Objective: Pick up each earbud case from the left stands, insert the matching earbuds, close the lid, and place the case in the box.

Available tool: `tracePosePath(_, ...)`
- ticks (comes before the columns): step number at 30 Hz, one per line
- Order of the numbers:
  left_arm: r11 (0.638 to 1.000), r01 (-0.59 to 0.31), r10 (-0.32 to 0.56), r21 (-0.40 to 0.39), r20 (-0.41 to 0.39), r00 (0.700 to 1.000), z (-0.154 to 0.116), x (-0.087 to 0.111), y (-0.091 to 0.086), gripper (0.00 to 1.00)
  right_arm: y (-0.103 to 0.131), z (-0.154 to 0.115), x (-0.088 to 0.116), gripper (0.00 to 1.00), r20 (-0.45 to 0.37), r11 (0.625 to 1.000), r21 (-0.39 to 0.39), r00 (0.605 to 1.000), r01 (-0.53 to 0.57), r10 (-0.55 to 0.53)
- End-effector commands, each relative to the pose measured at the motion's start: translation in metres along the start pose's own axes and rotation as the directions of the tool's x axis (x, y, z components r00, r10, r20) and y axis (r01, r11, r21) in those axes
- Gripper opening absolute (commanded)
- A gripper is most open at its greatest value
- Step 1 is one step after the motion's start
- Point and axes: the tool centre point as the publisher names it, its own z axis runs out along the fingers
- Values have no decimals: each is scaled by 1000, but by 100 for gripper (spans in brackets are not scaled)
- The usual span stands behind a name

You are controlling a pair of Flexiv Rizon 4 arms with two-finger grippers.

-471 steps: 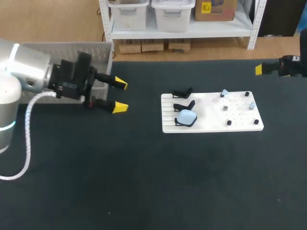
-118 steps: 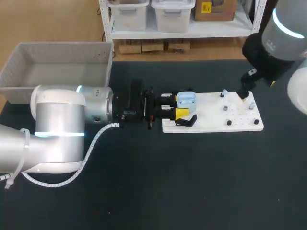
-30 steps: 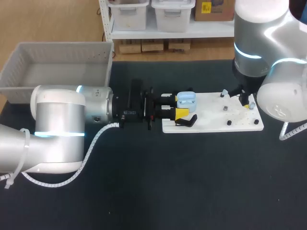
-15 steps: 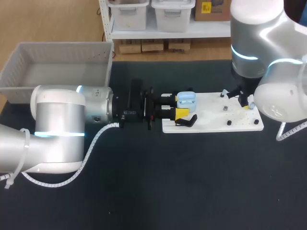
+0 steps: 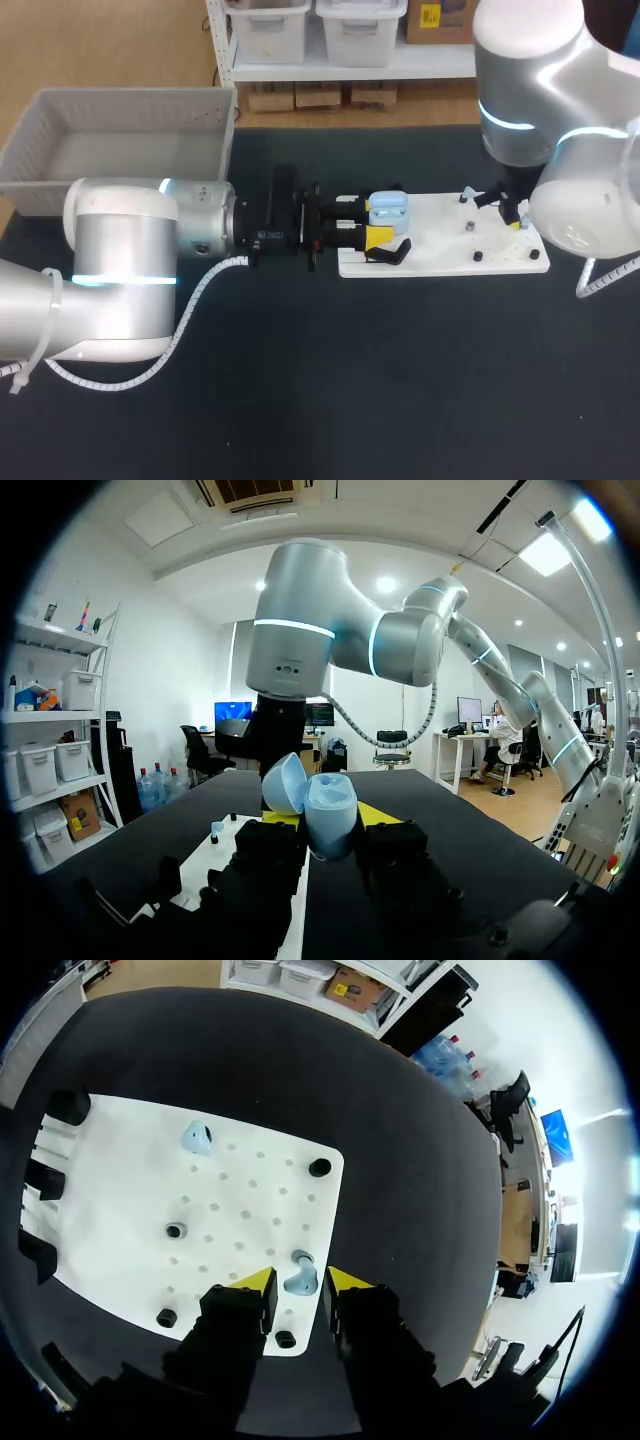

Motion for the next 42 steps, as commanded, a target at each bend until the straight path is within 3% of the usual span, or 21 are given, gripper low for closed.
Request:
tracePosePath(1,1000,-3,3,-5,3,1000,0,1,-1,0,1,1,0,29,7,1000,3,1000,-2,2)
tracePosePath(6,1000,-3,3,-5,3,1000,0,1,-1,0,0,1,0,21,9,1000,6,1000,-2,2)
tracePosePath(9,1000,-3,3,-5,3,1000,0,1,-1,0,-1,2,0,0,8,1000,7,1000,-2,2)
tracePosePath(17,1000,-3,3,-5,3,1000,0,1,-1,0,-2,-9,5,0,19,1000,5,1000,-5,5)
tracePosePath(26,1000,-3,3,-5,3,1000,0,1,-1,0,6,-58,24,0,31,998,-70,999,-4,6)
tracePosePath(33,1000,-3,3,-5,3,1000,0,1,-1,0,28,-122,44,0,32,988,-154,999,-13,18)
tracePosePath(42,1000,-3,3,-5,3,1000,0,1,-1,0,88,-185,54,0,-9,975,-220,1000,-26,25)
